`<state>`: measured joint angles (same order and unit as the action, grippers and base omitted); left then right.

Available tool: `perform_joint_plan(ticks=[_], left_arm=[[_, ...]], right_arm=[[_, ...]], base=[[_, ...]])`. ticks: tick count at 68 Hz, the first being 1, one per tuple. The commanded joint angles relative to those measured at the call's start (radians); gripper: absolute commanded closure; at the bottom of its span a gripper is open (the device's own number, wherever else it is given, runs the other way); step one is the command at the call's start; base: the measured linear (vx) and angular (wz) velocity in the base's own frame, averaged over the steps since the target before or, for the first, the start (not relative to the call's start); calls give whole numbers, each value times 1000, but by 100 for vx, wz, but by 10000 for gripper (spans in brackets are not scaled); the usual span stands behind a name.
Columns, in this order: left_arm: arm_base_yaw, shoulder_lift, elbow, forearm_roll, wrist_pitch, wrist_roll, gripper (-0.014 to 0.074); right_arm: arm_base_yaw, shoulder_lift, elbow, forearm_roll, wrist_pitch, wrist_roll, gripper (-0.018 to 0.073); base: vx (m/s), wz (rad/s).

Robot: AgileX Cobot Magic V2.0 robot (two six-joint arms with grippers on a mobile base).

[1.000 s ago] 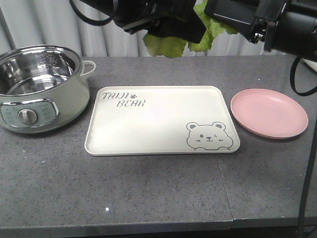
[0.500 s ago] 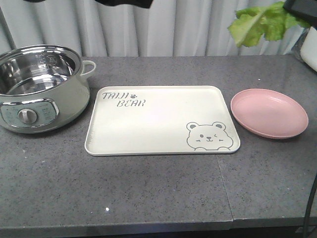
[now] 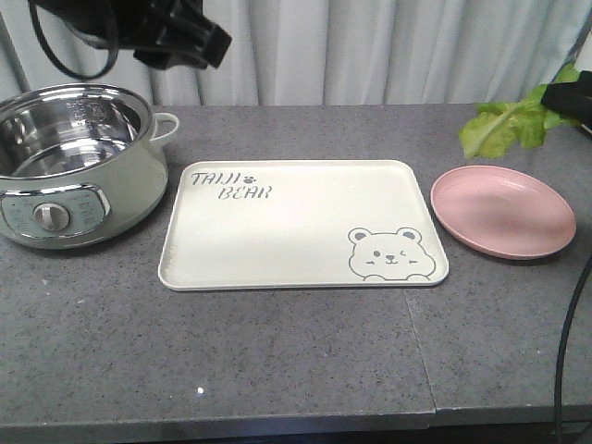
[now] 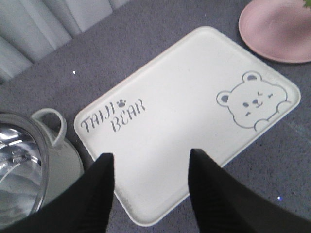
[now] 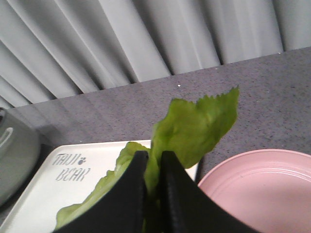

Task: Transfer vegetables to tray and serve
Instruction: 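Carry the lettuce with the right gripper and lower it onto the pink plate, then open the right gripper over the lettuce and move it to the plate rim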

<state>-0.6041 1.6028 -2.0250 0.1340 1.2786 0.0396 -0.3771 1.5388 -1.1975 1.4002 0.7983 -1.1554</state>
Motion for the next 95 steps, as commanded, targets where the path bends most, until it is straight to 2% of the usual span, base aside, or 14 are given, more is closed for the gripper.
perform_joint_plan(ticks=[1, 8, 23, 49, 58, 70, 76, 82, 95], left_arm=[[-7, -37, 39, 9, -28, -9, 287], [-7, -37, 94, 9, -29, -9, 307], [-7, -37, 118, 8, -30, -9, 331], [-7, -36, 118, 8, -34, -9, 331], [-7, -36, 118, 8, -30, -9, 331], [-7, -36, 118, 7, -29, -9, 331], [-7, -36, 118, 7, -29, -9, 331], [-7, -36, 118, 7, -29, -9, 331], [-7, -36, 118, 6, -29, -10, 331]], right_arm=[[-7, 38, -84, 24, 6, 3, 565], [11, 127, -166, -17, 44, 35, 565], [17, 266, -270, -47, -2, 90, 563], [17, 398, -284, -160, 1, 107, 532], [17, 418, -284, -221, -2, 109, 423], [17, 403, -284, -246, -61, 160, 156], [17, 386, -284, -280, -119, 202, 64], [17, 371, -284, -364, -164, 238, 41], [16, 343, -286, -557, -202, 364, 66]], base=[[0, 0], [0, 0], [0, 0], [0, 0], [0, 0], [0, 0], [0, 0], [0, 0], [0, 0]])
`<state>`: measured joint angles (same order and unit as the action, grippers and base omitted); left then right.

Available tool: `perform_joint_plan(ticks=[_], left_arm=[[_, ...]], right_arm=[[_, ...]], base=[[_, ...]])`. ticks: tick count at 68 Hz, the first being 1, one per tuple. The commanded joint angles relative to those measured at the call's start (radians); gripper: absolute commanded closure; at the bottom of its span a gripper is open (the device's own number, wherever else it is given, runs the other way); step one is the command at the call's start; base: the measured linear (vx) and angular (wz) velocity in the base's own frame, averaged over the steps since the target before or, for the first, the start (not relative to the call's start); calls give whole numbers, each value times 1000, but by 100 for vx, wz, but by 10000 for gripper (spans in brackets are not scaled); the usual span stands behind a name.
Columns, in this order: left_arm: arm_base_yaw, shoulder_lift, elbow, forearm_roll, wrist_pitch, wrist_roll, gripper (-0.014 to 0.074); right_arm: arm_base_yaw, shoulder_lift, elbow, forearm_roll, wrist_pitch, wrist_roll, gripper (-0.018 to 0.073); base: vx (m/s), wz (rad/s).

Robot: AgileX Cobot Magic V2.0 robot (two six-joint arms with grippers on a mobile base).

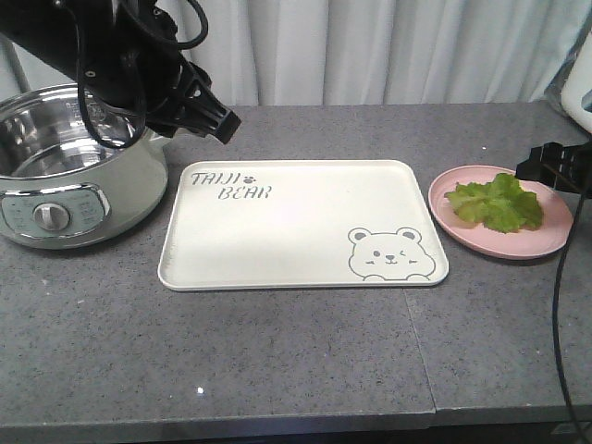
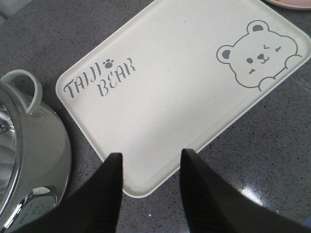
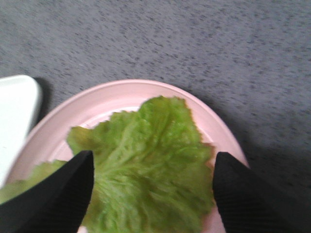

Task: Transfer vegetables to tray and serve
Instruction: 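Open the right gripper over the lettuce and move it to the plate rim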

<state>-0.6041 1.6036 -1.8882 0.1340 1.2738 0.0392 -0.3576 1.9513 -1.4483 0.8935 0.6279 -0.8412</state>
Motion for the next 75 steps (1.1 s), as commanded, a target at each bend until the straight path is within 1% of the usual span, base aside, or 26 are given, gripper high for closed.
perform_joint_plan(ticks=[1, 12, 26, 33, 40, 45, 64, 70, 75], left_arm=[[-7, -36, -19, 6, -24, -9, 331], [-7, -36, -19, 6, -24, -9, 331], [-7, -36, -19, 6, -24, -9, 331], [-7, -36, -19, 6, -24, -9, 331], [-7, -36, -19, 6, -24, -9, 331], [-7, -35, -19, 6, -24, -9, 331], [-7, -35, -19, 6, -24, -9, 331], [-7, -35, -19, 6, -24, -9, 331], [-7, -35, -19, 6, -24, -9, 331]], right_arm=[[-4, -72, -35, -60, -33, 57, 69], [-4, -117, -35, -160, -29, 170, 105], [-4, -119, -35, -329, 57, 357, 118], [-4, -111, -35, -409, 78, 419, 118], [-4, -108, -35, -459, 81, 469, 118], [-4, -105, -35, -470, 84, 492, 118], [-4, -46, -33, -470, 130, 501, 127], [-4, -37, -33, -470, 134, 501, 155], [-4, -35, -33, -470, 134, 505, 201]], base=[[0, 0], [0, 0], [0, 0], [0, 0], [0, 0], [0, 0], [0, 0], [0, 0], [0, 0]])
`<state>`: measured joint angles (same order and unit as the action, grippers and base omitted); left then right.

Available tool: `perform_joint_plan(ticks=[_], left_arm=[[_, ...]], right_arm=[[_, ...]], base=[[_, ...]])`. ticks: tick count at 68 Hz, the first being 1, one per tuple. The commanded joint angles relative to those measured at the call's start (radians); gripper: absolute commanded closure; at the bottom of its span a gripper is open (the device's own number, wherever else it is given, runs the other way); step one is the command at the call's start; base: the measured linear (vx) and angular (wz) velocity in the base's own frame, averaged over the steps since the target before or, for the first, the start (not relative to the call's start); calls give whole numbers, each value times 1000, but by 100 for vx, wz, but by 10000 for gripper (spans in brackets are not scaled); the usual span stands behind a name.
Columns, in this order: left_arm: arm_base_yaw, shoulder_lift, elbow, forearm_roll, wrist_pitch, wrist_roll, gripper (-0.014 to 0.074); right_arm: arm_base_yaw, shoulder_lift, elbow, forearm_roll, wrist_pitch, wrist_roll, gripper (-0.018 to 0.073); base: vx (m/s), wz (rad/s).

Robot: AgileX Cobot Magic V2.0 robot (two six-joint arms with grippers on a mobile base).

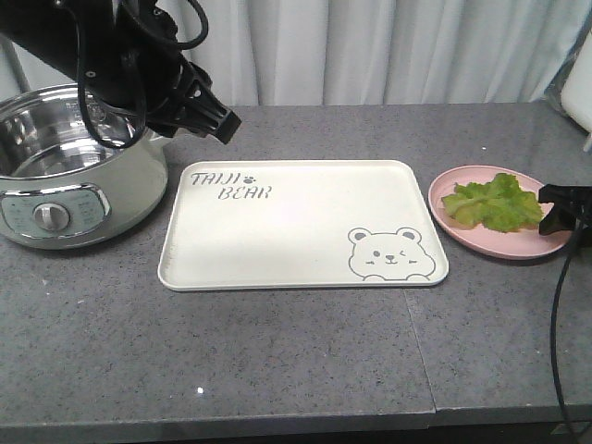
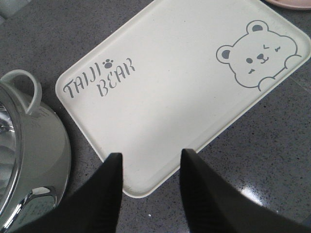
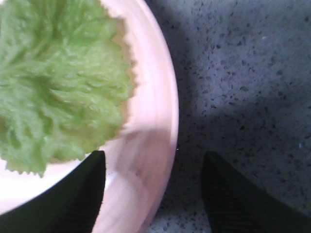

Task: Transfer vegetables to tray and serve
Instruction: 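Open the right gripper over the lettuce and move it to the plate rim, then grasp the pink plate rim with the right gripper and lift it onto the tray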

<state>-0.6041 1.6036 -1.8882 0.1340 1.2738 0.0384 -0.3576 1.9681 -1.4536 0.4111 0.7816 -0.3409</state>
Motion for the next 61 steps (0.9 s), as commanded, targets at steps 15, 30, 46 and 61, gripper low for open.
perform_joint_plan(ticks=[15, 30, 46, 61], left_arm=[[-7, -35, -19, 6, -24, -9, 331], [-7, -35, -19, 6, -24, -9, 331], [-7, -35, -19, 6, -24, -9, 331], [-7, -34, -19, 7, -24, -9, 331]], right_arm=[[-4, -52, -28, 12, -15, 3, 481], [-6, -60, -28, 12, -36, 3, 569], [-65, -128, -28, 57, -70, 3, 568], [-80, -205, -30, 254, -39, -136, 566]], base=[[0, 0], [0, 0], [0, 0], [0, 0]])
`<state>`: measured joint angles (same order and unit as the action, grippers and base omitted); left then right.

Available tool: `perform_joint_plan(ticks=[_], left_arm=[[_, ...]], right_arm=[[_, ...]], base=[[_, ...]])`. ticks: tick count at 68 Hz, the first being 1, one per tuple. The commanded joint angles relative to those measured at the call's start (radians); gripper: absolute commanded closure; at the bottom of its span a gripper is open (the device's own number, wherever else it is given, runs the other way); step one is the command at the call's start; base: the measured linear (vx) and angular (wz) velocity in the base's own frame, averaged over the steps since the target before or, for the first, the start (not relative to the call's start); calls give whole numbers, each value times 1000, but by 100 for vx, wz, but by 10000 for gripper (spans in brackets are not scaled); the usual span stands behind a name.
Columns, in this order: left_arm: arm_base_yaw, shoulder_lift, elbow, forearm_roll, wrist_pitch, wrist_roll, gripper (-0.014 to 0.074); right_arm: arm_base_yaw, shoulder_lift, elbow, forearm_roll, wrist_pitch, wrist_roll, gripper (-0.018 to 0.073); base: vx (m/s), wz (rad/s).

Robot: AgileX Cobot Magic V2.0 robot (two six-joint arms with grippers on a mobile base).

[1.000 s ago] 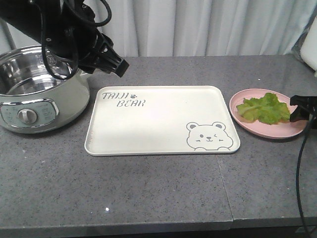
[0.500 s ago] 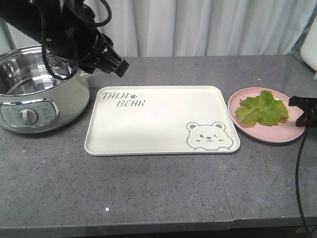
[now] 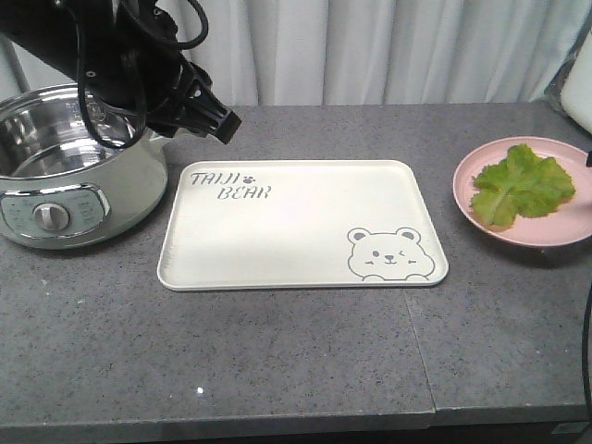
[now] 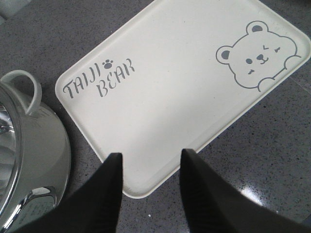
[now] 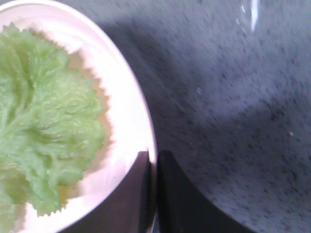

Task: Transfer vegetables to tray and serve
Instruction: 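Grasp the pink plate rim with the right gripper and lift it onto the tray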

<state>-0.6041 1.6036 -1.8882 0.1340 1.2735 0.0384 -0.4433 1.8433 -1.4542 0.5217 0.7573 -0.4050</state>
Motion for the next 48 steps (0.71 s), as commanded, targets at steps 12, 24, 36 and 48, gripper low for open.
perform_joint_plan(ticks=[12, 24, 36, 48], left_arm=[[-7, -34, -19, 7, -23, -9, 331], [-7, -34, -19, 8, -24, -9, 331], [-7, -34, -19, 8, -23, -9, 331], [-7, -34, -19, 8, -23, -9, 331]], right_arm=[[85, -76, -94, 354, 72, -176, 565], [259, -38, -166, 370, 82, -175, 565], [413, 39, -197, 371, 45, -172, 564], [516, 133, -250, 325, 42, -172, 559]], base=[[0, 0], [0, 0], [0, 0], [0, 0]])
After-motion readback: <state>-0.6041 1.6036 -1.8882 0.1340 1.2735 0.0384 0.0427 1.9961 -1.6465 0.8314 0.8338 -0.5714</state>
